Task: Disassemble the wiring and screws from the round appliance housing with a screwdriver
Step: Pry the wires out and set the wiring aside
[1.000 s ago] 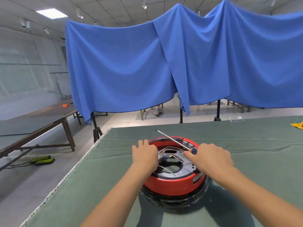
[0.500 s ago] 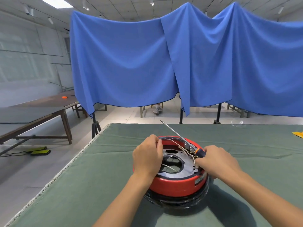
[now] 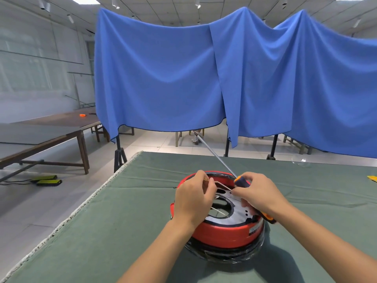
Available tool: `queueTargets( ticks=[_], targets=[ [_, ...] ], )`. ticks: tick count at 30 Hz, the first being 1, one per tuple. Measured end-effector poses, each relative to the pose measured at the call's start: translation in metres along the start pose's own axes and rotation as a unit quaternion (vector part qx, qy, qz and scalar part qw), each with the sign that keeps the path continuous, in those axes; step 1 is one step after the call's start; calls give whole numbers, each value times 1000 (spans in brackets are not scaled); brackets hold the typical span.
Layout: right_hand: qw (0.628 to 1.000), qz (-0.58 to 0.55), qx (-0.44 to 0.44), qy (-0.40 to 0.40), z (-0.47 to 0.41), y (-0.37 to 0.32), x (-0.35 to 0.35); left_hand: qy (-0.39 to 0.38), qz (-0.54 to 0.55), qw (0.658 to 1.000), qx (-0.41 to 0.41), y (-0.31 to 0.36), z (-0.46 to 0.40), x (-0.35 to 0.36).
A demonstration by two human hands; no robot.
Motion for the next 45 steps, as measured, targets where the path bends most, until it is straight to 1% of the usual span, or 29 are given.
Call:
queueTargets(
  ticks=[2,4,6,10,12,13,14,17,19,21,23,25,27,28,31,34,38,42,45],
  targets=[
    [1000,-3,21,-19,-2,1,3,22,33,999,13,3,4,-4],
    [998,-6,58,-30,-3,3,3,31,76,997,3,1,7,-4],
    [993,11,105,-49,-3,6,4,24,127,991,-35,-8,9,-2],
    [976,40,177,-121,-1,3,10,-29,197,971,-132,-28,11,9],
    [973,55,175,-138,1,-1,15,-39,226,958,-173,-34,10,11],
    [976,55,163,-132,1,-2,18,-36,236,952,-189,-35,9,11],
    [981,39,147,-118,0,-3,20,-31,244,949,-199,-36,9,10],
    [991,-63,100,-60,-4,-12,18,-21,251,948,-194,-34,10,8],
    [990,-120,73,-24,-8,-21,9,-29,204,962,-178,-31,12,7],
    [986,-161,44,11,-11,-32,-4,-47,107,980,-158,-28,13,6],
    [982,-182,14,56,-12,-42,-20,-75,-6,988,-137,-25,11,7],
    [981,-165,-16,104,-14,-46,-38,-103,-107,982,-113,-21,9,9],
    [983,-118,-26,135,-17,-40,-53,-120,-160,975,-101,-21,9,8],
    [985,-96,-18,144,-19,-32,-58,-126,-178,971,-101,-22,10,7],
    [985,-52,43,157,-25,9,-65,-134,-211,962,-108,-26,9,3],
    [981,-37,111,152,-27,56,-61,-129,-227,958,-117,-30,7,2],
    [974,-31,173,142,-26,98,-48,-111,-211,962,-131,-33,7,0],
    [970,-43,189,145,-29,113,-40,-89,-186,970,-128,-35,9,-2],
    [975,-34,163,145,-31,104,-40,-75,-163,976,-127,-36,10,-4]
  ],
)
Point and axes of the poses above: each hand's wrist, its own z-axis away from the middle knuckle, its own x-axis out of the palm, y = z × x, the point moved 7 cm from there along -z, towards the middle knuckle
